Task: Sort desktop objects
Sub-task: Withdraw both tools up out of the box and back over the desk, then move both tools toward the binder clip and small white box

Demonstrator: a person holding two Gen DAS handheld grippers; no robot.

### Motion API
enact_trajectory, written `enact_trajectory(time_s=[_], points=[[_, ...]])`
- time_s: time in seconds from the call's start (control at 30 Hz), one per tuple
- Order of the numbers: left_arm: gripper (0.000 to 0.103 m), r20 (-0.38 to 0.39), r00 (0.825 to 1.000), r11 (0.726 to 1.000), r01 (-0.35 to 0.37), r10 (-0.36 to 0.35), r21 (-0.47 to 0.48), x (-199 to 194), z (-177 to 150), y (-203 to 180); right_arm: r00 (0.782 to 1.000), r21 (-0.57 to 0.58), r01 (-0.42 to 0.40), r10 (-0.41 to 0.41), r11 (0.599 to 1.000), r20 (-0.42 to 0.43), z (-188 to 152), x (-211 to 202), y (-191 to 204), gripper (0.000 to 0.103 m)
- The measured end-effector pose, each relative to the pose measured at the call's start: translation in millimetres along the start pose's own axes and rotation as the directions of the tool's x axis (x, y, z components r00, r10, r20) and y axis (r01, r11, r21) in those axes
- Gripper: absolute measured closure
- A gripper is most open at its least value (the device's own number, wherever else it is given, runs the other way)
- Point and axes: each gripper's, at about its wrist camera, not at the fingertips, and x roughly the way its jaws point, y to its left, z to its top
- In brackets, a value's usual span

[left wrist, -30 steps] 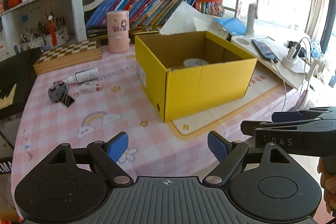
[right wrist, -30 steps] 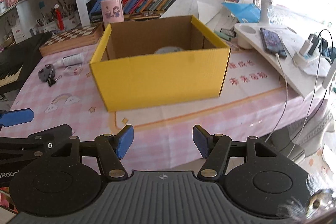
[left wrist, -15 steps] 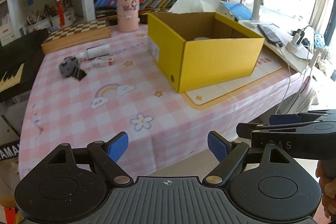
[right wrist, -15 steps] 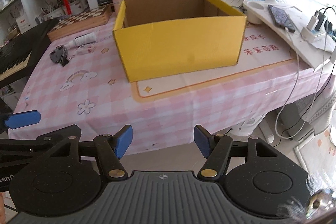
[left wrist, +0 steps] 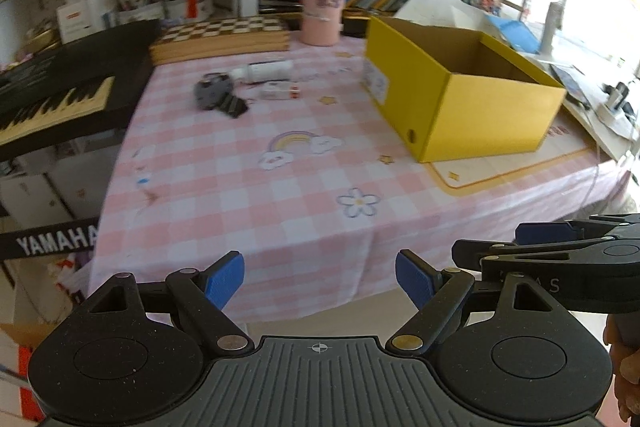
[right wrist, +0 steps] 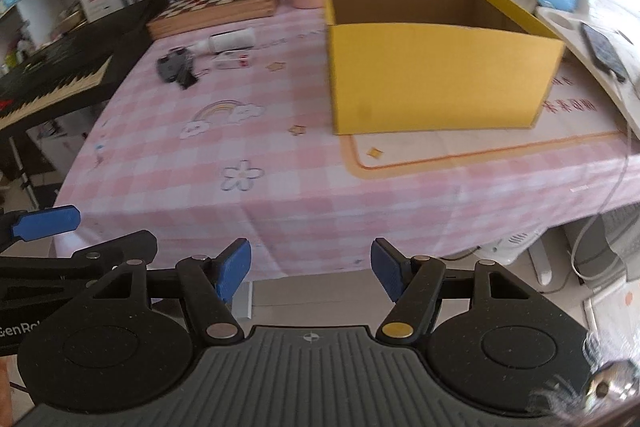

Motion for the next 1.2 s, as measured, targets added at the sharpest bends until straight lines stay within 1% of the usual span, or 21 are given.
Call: enact_trajectory(time_s=[0.17,0.67,1.0,1.2], points=[[0.018,0.019,0.999,0.998,-0.036,0.037,-0.042,-6.1,-0.9,16.9,1.000,-0.048,-0.030,0.030,0.998,0.003,5.6,3.9,18.1,0.038],[0.018,0.075,0.992,0.988,-0.096,0.105,-0.118,-19.9,5.2,46.2,0.996,-0.153,-0.080,0.086,0.985,0.034,26.4,7.3,57.6,0.038],[0.018,0.067,0.988,0.981,-0.125,0.136,-0.151,-4.8,14.9,55.1,0.993,-0.189,-0.108,0.116,0.976,0.030,41.0,23.7,63.1,0.038],[0.018,0.063,0.984,0.976,-0.154,0.165,-0.152,14.1,37.2,62.4,0.991,-0.191,-0.129,0.136,0.973,0.021,63.9,45.3,63.6,0.038]])
